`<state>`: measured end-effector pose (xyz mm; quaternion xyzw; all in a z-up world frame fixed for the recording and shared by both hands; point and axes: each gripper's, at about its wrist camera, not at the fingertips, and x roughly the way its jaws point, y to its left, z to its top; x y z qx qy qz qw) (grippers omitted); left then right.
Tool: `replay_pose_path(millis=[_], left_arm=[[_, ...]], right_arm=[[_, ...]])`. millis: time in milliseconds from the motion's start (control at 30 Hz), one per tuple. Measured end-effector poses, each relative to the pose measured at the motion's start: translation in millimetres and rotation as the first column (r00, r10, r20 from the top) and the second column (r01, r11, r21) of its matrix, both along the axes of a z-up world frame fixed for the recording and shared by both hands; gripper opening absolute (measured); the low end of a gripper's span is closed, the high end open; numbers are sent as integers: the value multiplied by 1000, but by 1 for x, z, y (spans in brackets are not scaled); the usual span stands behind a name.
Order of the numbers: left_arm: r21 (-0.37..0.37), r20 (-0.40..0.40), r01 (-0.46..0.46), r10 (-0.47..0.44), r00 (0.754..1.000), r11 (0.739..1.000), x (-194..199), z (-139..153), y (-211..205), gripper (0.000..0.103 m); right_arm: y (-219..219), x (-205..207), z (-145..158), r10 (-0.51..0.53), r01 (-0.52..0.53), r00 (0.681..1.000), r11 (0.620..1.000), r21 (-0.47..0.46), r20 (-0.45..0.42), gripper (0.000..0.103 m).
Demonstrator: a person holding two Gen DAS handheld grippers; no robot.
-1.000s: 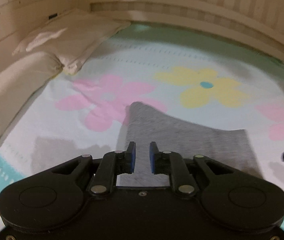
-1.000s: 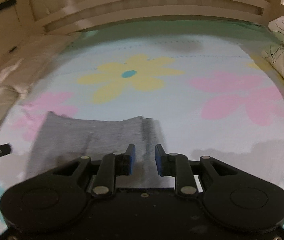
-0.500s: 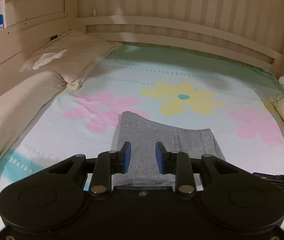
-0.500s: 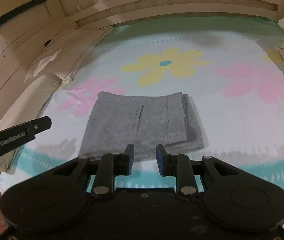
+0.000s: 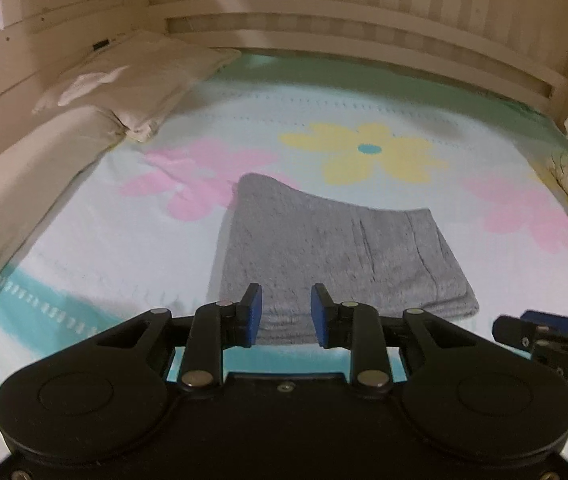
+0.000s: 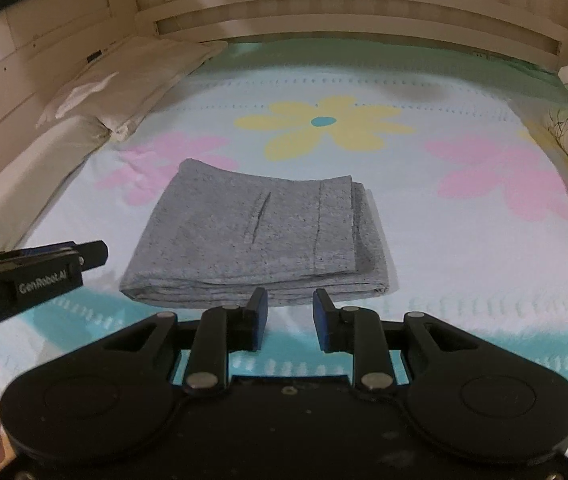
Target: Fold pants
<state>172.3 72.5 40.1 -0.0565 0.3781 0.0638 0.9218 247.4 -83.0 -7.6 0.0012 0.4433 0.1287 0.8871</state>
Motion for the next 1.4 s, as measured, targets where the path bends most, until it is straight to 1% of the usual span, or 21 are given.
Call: replay_pose_path(millis=[233, 467, 1033, 1200, 1400], left_arm=[[-20, 4, 24, -24, 1000, 1000, -4, 1, -6, 38], [-28, -14, 21, -21, 1000, 999, -4, -1, -4, 38], [-39, -14, 23, -24, 1000, 999, -4, -2, -3, 38], [-57, -20, 21, -22, 1000, 998, -3, -2, -1, 38], [-57, -27, 26, -28, 999, 998, -3, -2, -1, 38]], right_arm=[[5, 3, -2, 17, -17, 1000, 1000, -12, 23, 27], [6, 4, -1, 18, -18, 1000, 1000, -9, 17, 27], [7, 4, -3, 43, -43, 999, 999, -17, 12, 28], [9, 4, -5, 52, -52, 999, 998, -21, 9, 29], [10, 3, -6, 56, -55, 998, 998, -23, 10, 29]])
